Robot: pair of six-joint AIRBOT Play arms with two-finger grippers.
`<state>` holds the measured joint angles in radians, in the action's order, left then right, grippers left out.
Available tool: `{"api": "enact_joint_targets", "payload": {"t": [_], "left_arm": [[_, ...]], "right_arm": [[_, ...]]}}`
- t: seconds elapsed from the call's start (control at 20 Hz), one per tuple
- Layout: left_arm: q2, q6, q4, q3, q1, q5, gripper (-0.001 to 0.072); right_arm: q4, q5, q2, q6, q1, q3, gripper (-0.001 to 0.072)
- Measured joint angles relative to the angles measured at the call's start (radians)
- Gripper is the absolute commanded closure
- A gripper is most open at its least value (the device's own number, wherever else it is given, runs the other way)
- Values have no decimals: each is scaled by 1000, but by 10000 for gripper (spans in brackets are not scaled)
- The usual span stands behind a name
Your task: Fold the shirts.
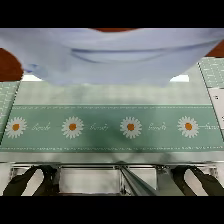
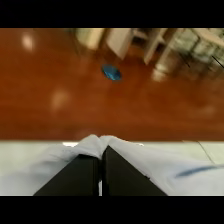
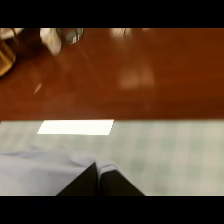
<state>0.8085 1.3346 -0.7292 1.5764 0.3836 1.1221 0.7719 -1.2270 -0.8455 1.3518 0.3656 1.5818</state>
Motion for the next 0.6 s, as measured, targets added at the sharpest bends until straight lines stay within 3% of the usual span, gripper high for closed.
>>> {"api": "enact_joint_targets", "payload": {"t": [0.2, 0.6], "left_arm": [[-171, 9, -161, 88, 45, -5, 687], [-411, 205, -686, 112, -167, 47, 687]], "right_arm": [[96, -2, 170, 35, 0, 48, 689], [352, -171, 377, 151, -1, 61, 689]]}}
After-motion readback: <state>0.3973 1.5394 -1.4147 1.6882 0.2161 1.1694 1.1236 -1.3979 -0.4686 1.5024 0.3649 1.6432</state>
